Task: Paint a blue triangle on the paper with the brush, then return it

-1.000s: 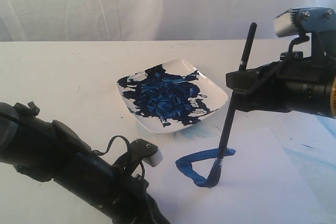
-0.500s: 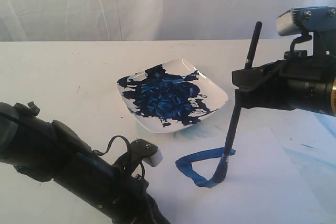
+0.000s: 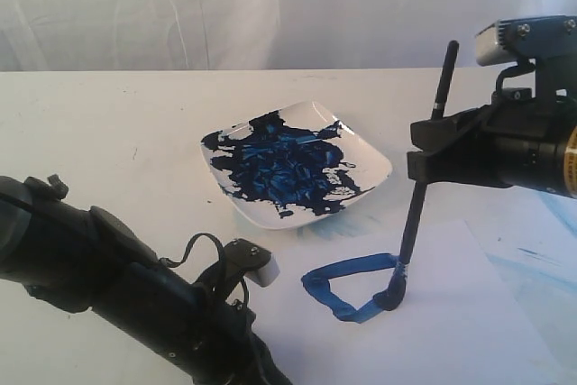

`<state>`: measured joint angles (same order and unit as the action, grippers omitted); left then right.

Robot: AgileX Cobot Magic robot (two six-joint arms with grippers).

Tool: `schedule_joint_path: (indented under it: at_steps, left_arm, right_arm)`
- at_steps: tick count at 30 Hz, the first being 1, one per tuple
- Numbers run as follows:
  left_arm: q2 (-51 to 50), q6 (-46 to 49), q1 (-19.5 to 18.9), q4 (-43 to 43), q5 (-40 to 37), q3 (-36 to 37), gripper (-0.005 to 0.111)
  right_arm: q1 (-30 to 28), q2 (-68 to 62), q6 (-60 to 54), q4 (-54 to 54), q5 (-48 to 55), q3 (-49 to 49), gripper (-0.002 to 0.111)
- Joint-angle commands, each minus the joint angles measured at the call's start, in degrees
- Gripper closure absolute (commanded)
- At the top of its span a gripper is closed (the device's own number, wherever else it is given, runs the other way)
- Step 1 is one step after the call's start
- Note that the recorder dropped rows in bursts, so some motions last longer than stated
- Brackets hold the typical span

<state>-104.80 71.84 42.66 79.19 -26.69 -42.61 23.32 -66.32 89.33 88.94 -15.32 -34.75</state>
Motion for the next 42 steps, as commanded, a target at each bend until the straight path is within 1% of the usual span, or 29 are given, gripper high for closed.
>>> schedule_joint_path:
  at_steps: [1, 3, 13, 15, 31, 34, 38, 40, 42]
  left_arm:
    - [0.16, 0.18, 0.41, -0.43, -1.15, 0.04, 0.107]
    - [0.16, 0.18, 0.41, -0.43, -1.15, 0.04, 0.107]
    - [0.16, 0.31, 0.41, -0.43, -0.93, 0.04, 0.107]
    - [0.16, 0.31, 0.41, -0.43, -0.93, 0.04, 0.107]
    - [0.16, 0.31, 0.41, -0.43, -0.93, 0.04, 0.107]
    - [0.16, 0.31, 0.41, -0.43, -0.93, 0.04, 0.107]
    - [0.16, 0.31, 0.41, -0.43, -0.93, 0.04, 0.107]
    - [0.16, 0.31, 0.41, -0.43, -0.93, 0.04, 0.107]
    - [0.16, 0.31, 0.41, -0.43, -0.93, 0.04, 0.107]
  right_arm:
    - [0.01, -0.31, -2.50, -0.70, 3.20, -0.01, 0.108]
    - [0.01, -0.31, -4.19, -2.18, 3.79, -0.01, 0.108]
    - [0.01, -0.53, -4.78, -2.18, 5.49, -1.47, 0.108]
    - [0.01, -0.65, -6.55, -2.29, 5.89, -2.01, 0.108]
    - [0.01, -0.77, -7.05, -2.18, 8.07, -4.64, 0.108]
    - [0.01, -0.77, -7.05, -2.18, 6.76, -4.77, 0.108]
    - [0.01, -0.77, -7.84, -4.61, 1.06, -4.87, 0.108]
    - [0.01, -0.97, -10.76, -6.54, -1.49, -4.85, 0.108]
    - [0.01, -1.53, -15.72, -11.86, -3.61, -4.85, 0.108]
